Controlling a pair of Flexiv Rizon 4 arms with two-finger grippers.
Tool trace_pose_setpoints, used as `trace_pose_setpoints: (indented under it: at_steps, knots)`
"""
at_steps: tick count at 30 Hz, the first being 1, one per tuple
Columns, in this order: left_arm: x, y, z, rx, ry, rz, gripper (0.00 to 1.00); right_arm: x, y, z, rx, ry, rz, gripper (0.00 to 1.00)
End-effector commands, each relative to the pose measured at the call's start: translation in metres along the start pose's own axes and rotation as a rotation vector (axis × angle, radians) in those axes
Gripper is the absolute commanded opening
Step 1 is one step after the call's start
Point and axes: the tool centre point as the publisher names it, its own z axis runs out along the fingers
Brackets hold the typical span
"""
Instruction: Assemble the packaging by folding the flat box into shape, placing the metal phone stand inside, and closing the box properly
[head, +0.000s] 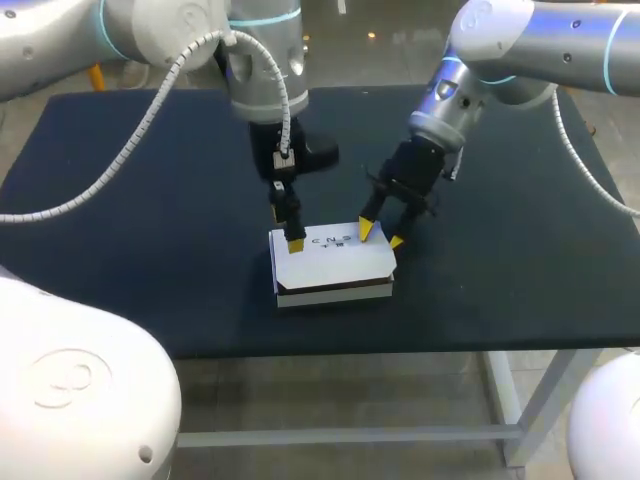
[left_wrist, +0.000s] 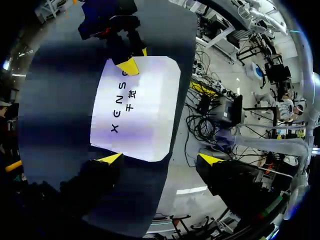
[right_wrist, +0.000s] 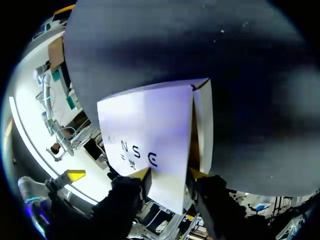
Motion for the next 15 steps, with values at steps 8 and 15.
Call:
trace_pose_setpoints:
  at_steps: [8, 15]
  knots:
    - [0.0111, 0.0060, 0.0117, 0.096, -0.259, 0.004, 1.00, 0.0003, 0.0022, -0.0010, 0.007, -0.001, 0.000, 0.49]
    - [0.0092, 0.0065, 0.0124, 0.089, -0.273, 0.012, 1.00, 0.0003, 0.0022, -0.0010, 0.007, -0.001, 0.000, 0.49]
